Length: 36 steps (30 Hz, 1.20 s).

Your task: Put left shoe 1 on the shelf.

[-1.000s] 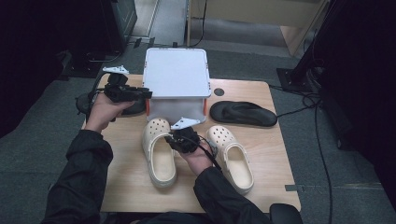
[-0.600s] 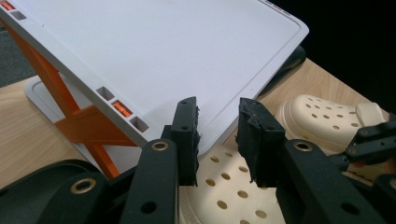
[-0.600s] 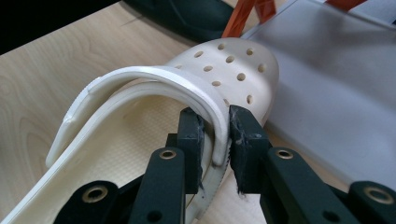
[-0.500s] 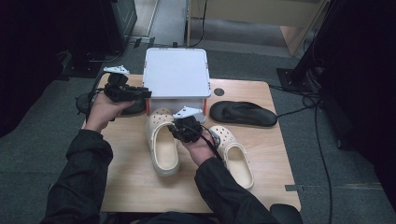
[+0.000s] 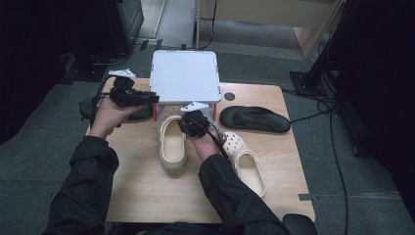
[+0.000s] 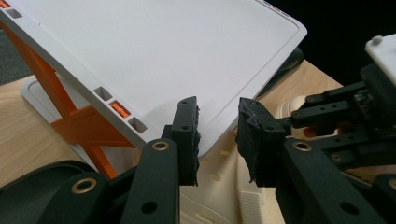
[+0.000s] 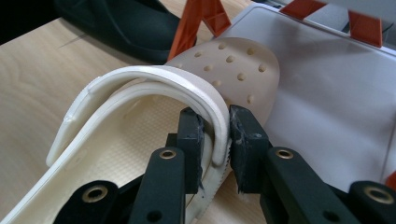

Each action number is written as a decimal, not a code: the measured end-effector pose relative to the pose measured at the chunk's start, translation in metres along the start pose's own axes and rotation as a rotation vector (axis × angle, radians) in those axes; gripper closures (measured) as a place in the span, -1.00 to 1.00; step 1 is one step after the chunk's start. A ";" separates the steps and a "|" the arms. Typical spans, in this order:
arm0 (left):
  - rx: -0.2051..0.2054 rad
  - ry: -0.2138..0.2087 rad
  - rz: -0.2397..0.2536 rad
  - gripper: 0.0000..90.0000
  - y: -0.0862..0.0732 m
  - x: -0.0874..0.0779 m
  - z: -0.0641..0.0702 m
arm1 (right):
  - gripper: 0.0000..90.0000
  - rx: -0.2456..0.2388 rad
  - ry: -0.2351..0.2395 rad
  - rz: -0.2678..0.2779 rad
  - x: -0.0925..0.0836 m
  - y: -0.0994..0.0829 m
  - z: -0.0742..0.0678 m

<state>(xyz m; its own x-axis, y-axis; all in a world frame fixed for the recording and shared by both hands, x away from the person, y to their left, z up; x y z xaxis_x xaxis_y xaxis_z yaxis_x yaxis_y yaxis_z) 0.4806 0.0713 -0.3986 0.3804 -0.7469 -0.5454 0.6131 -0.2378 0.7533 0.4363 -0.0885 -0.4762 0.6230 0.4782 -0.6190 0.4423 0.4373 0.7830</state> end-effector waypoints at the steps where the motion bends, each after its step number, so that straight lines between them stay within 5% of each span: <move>1: 0.000 0.000 0.000 0.53 0.000 0.000 0.000 | 0.69 0.002 -0.007 -0.003 0.003 -0.001 0.001; 9: 0.003 0.002 0.002 0.55 0.000 0.000 0.000 | 0.62 0.014 -0.030 0.033 0.008 -0.006 -0.004; 21: 0.001 0.009 0.005 0.60 0.000 0.001 0.000 | 0.30 0.049 0.028 0.056 -0.001 -0.010 -0.005; 27: 0.003 0.012 0.004 0.61 0.000 0.001 0.000 | 0.32 0.037 0.071 0.074 -0.023 -0.008 -0.009; 36: -0.001 0.016 0.006 0.64 0.000 0.001 -0.001 | 0.60 0.022 0.150 0.077 -0.044 -0.021 -0.026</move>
<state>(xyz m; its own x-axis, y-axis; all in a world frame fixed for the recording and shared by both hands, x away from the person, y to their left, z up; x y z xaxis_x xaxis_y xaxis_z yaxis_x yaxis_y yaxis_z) 0.4813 0.0709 -0.3997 0.3956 -0.7382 -0.5464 0.6113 -0.2324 0.7565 0.3827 -0.0987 -0.4666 0.5531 0.6187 -0.5579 0.4119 0.3790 0.8287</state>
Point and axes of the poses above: each handheld gripper's, and its own axes: x roughly forward along the jaws, y roughly out of its top, z roughly to its right, the point moved 7 cm from there along x, roughly forward along the jaws, and after that the axes turned 7 degrees about -x, right-handed, at the moved point
